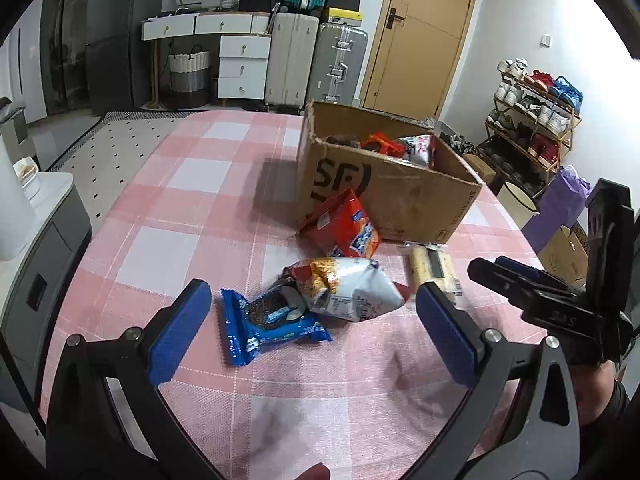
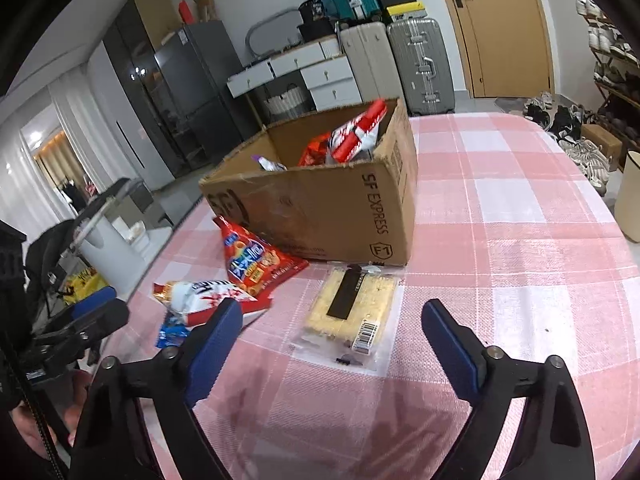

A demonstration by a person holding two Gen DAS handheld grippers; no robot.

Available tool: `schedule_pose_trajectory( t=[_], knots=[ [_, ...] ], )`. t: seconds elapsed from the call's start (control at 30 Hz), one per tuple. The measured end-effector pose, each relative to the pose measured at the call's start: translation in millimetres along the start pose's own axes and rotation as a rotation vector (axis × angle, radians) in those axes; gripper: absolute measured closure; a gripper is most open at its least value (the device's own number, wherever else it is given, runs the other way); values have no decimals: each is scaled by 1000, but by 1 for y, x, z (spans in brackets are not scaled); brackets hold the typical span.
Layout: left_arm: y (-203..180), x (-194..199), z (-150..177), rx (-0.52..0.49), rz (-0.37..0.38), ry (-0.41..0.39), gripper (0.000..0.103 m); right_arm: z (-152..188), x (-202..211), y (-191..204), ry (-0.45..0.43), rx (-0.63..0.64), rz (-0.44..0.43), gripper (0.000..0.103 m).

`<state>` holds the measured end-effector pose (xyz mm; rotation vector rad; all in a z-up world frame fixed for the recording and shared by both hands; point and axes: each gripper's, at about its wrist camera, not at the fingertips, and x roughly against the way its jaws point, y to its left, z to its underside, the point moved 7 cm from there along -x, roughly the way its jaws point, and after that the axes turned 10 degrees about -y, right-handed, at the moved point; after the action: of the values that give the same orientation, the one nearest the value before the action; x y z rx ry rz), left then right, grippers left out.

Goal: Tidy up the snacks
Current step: 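Grasp the clear cake pack with the right gripper while the left gripper reaches the white chip bag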

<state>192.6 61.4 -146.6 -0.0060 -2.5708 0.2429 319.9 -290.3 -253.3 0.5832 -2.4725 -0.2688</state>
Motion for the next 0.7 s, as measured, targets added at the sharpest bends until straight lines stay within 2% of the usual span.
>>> schedule_pose_trajectory(
  t=[0.27, 0.33, 0.53, 0.63, 0.7],
  knots=[
    [12, -15, 12, 18, -7, 38, 1, 12, -35, -9, 64, 15, 49, 14],
    [13, -18, 14, 28, 13, 40, 1, 13, -44, -10, 79, 23, 57, 14],
    [15, -21, 15, 33, 28, 38, 1, 20, -69, -10, 137, 75, 100, 25],
    [19, -23, 17, 42, 29, 44, 1, 20, -76, -8, 142, 116, 130, 26],
    [22, -22, 19, 51, 45, 44, 1, 22, -80, -5, 146, 161, 148, 33]
  ],
)
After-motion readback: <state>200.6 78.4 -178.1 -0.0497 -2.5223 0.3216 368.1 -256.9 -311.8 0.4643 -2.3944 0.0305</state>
